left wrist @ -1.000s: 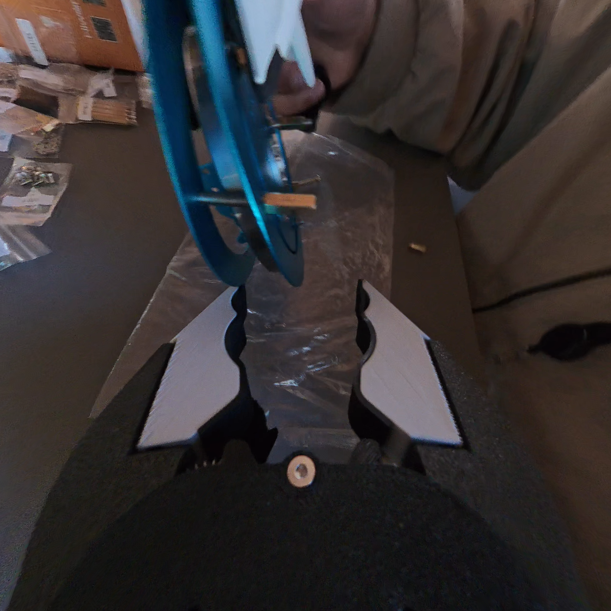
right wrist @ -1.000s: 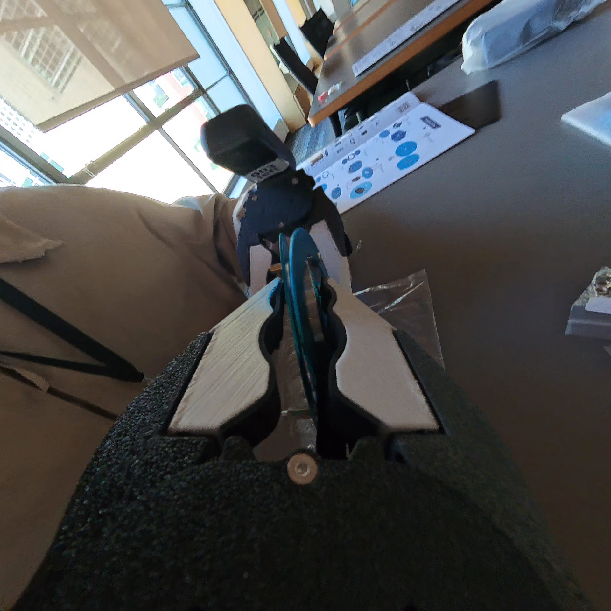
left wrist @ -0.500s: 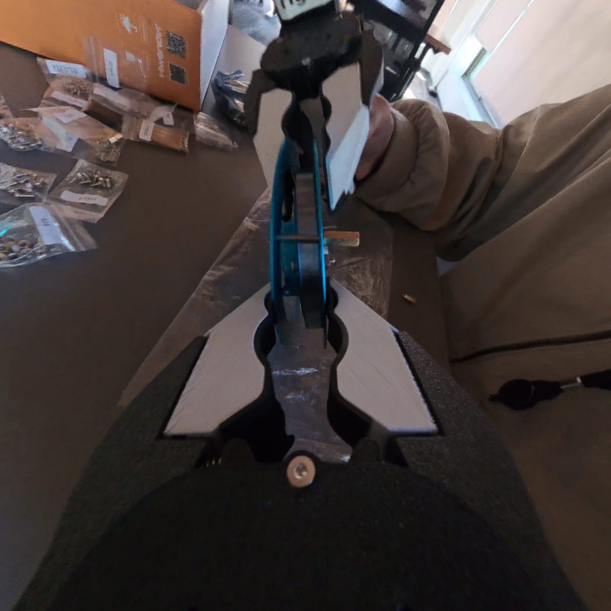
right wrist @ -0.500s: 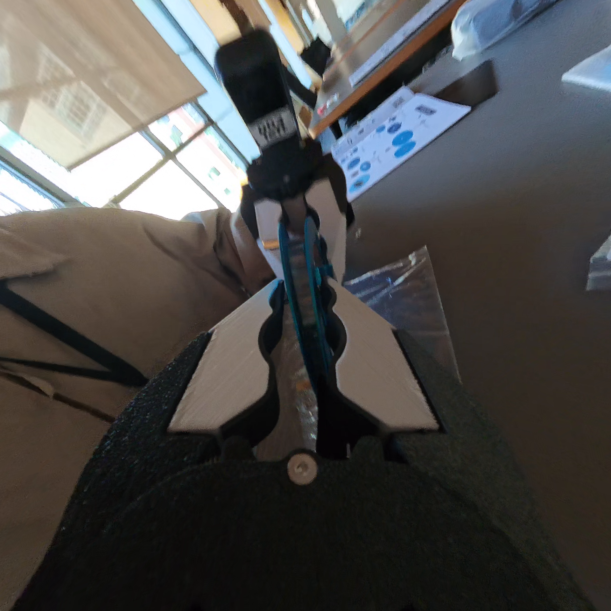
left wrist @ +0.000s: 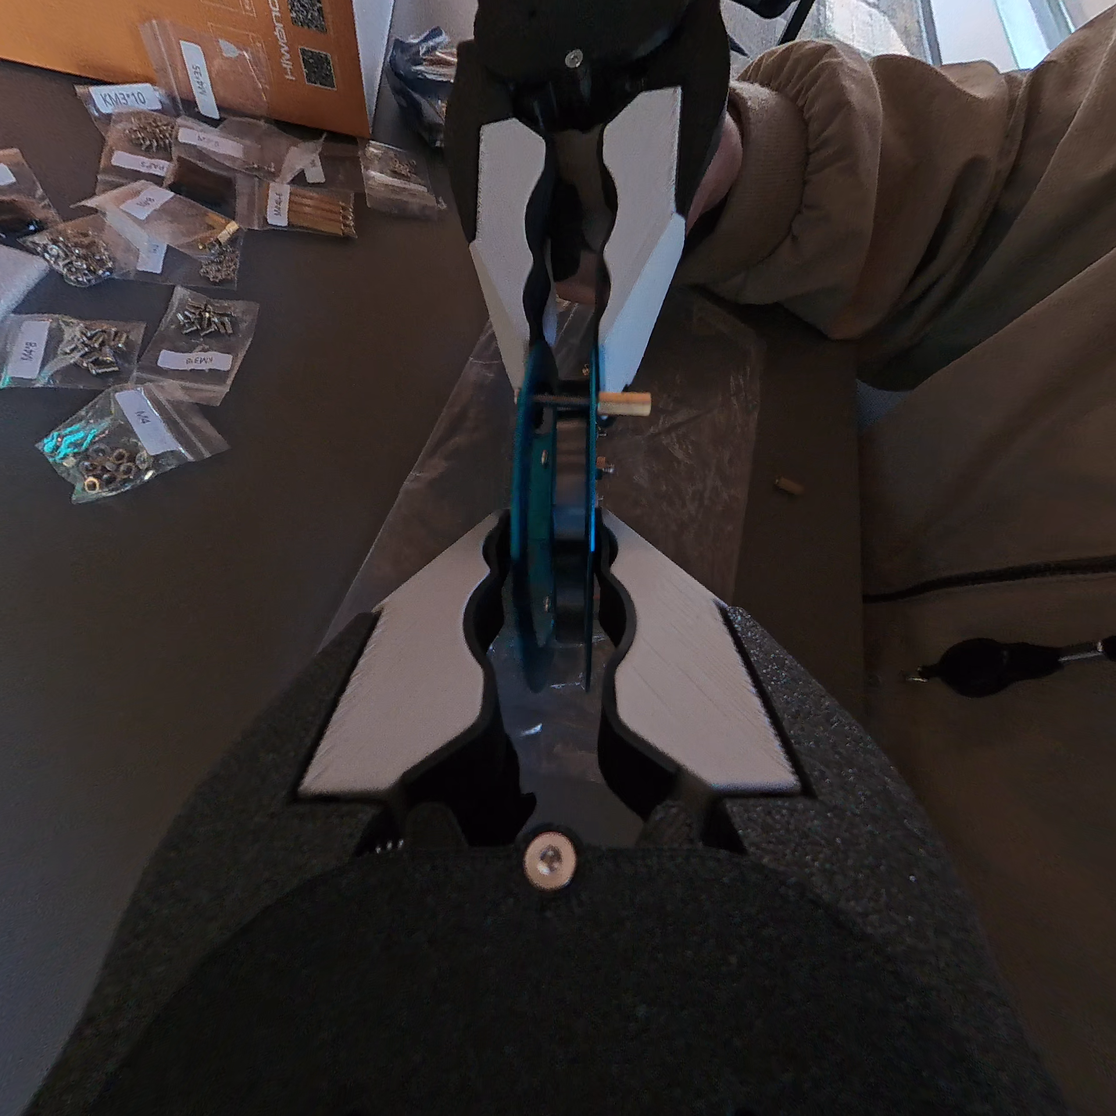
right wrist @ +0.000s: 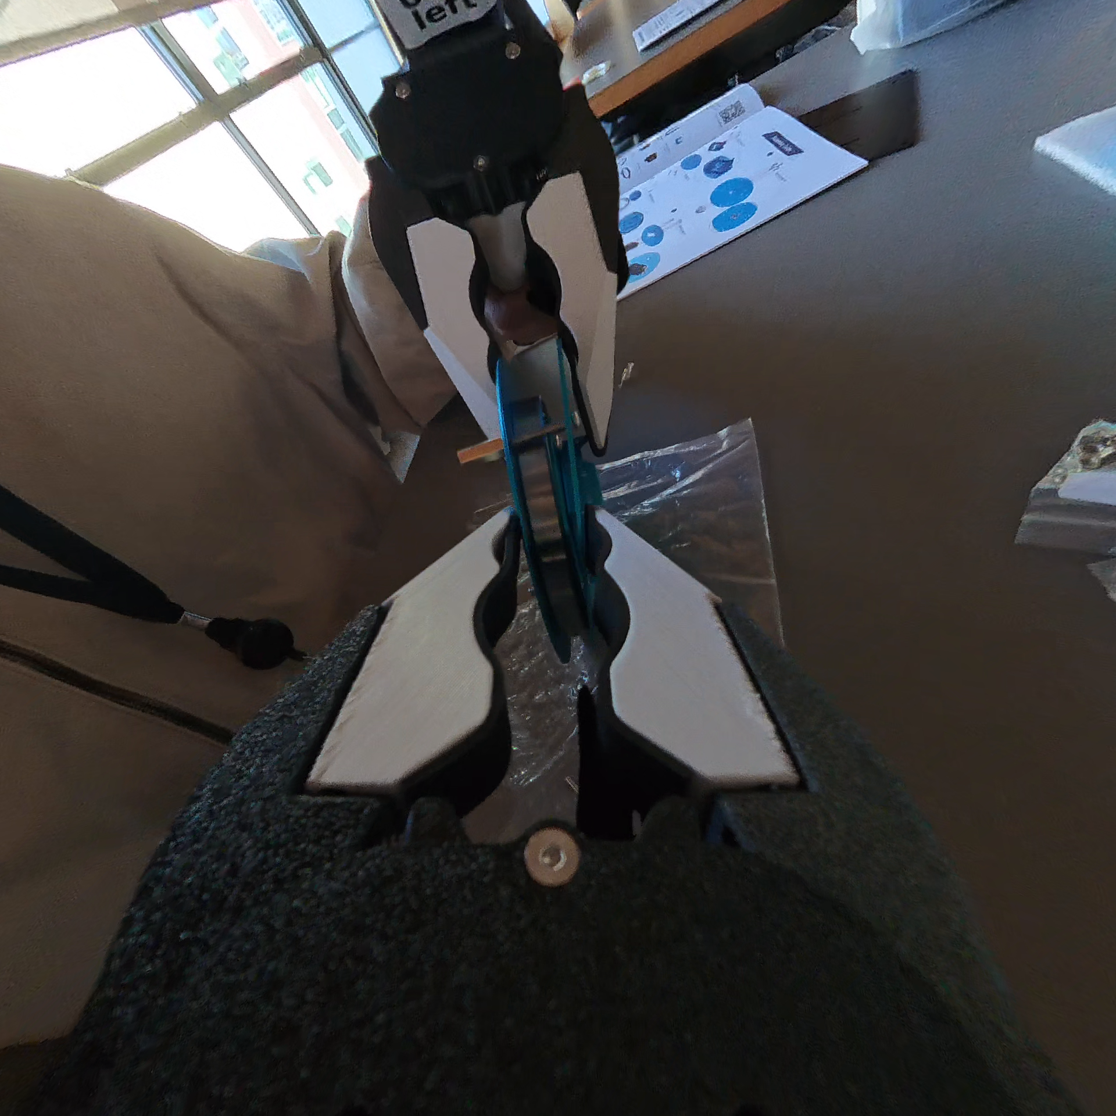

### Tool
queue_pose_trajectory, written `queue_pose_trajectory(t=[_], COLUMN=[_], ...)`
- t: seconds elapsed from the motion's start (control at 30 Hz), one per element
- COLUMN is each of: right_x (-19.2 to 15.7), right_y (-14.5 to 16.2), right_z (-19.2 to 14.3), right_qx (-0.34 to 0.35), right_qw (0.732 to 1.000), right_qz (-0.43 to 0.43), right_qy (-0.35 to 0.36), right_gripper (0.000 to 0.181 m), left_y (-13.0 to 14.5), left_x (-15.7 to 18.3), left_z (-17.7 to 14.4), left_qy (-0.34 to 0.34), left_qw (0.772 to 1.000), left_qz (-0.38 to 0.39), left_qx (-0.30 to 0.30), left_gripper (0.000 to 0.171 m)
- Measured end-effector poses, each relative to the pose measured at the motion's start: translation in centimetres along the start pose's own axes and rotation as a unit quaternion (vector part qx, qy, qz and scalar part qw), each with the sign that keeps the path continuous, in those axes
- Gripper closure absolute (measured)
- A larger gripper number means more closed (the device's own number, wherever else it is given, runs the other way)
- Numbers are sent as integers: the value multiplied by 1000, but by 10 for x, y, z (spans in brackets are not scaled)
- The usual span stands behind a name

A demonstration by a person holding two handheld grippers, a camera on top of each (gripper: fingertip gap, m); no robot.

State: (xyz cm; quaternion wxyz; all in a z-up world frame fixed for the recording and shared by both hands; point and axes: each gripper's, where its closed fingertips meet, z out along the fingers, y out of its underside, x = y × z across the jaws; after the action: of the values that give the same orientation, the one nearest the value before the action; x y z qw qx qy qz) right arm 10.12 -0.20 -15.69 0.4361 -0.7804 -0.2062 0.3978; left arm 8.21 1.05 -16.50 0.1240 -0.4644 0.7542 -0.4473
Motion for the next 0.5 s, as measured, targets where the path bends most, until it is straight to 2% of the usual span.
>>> queue_pose_trajectory(t=[0.23, 0.37, 0.47, 0.5], right_x=[-11, -22, -20, -19], right_y=[-16, -18, -17, -17], right_z=[8, 14, 14, 11], right_qx=[-13, -33, -39, -41], right_qw=[996, 996, 993, 992], right_qz=[-68, -74, -91, -94], right_qy=[50, 45, 68, 73], right_gripper=[166, 167, 166, 167], left_y=[0, -7, -8, -9], left_x=[5, 17, 15, 18], left_z=[2, 6, 6, 4], left_qy=[-19, 2, 2, 13], left_qw=[999, 1000, 1000, 1000], left_qz=[26, 8, -4, -1], left_qx=[-21, -13, -10, -5], left_gripper=[146, 147, 148, 159])
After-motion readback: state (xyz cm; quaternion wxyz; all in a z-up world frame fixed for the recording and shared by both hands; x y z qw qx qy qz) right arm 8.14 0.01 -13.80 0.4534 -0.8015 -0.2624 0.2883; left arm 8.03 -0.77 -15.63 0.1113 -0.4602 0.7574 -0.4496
